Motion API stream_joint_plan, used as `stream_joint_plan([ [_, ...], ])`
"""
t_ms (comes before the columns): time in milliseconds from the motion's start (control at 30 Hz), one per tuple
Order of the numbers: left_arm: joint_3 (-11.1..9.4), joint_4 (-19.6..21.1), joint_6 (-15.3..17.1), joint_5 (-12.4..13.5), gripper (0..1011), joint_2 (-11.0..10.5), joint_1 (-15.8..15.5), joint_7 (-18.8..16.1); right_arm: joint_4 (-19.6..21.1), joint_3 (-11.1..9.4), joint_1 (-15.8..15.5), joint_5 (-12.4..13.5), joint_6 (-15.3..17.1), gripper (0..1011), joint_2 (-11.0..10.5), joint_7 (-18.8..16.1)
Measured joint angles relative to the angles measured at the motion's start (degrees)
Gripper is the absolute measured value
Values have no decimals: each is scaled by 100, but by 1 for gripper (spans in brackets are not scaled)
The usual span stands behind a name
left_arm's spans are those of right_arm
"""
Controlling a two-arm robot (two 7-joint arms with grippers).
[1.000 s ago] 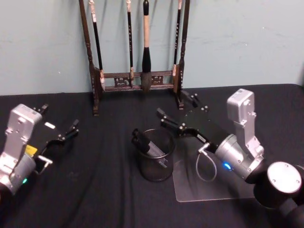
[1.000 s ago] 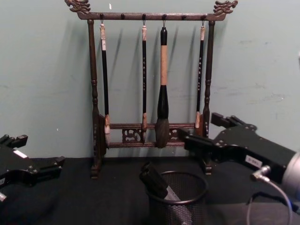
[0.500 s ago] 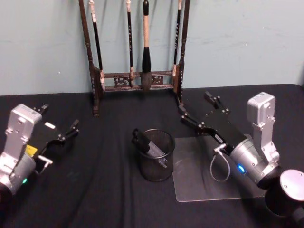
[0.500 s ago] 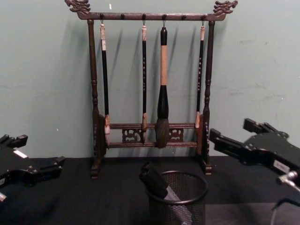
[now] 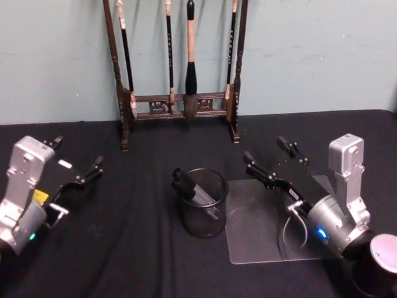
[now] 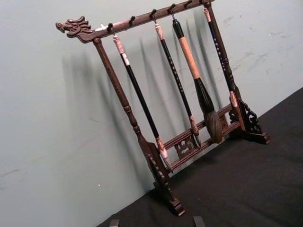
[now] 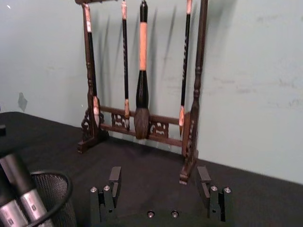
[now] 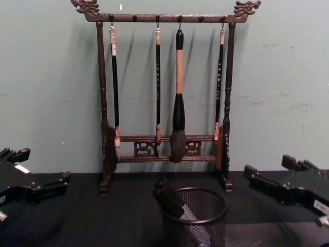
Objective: Pick up the water-based marker from the table and place it into the pen holder.
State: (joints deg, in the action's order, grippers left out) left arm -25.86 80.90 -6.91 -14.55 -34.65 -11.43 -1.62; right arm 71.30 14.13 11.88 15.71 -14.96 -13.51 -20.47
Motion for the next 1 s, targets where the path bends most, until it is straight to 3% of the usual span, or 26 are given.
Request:
stream_joint_plan([
  [433,0,0,0,0,1009,0,0,0,-380,-75,13,28,-14,1003,91,-134],
  [1000,0,0,0,0,1009,0,0,0,-351,-61,12,25,-4,1002,81,-113],
])
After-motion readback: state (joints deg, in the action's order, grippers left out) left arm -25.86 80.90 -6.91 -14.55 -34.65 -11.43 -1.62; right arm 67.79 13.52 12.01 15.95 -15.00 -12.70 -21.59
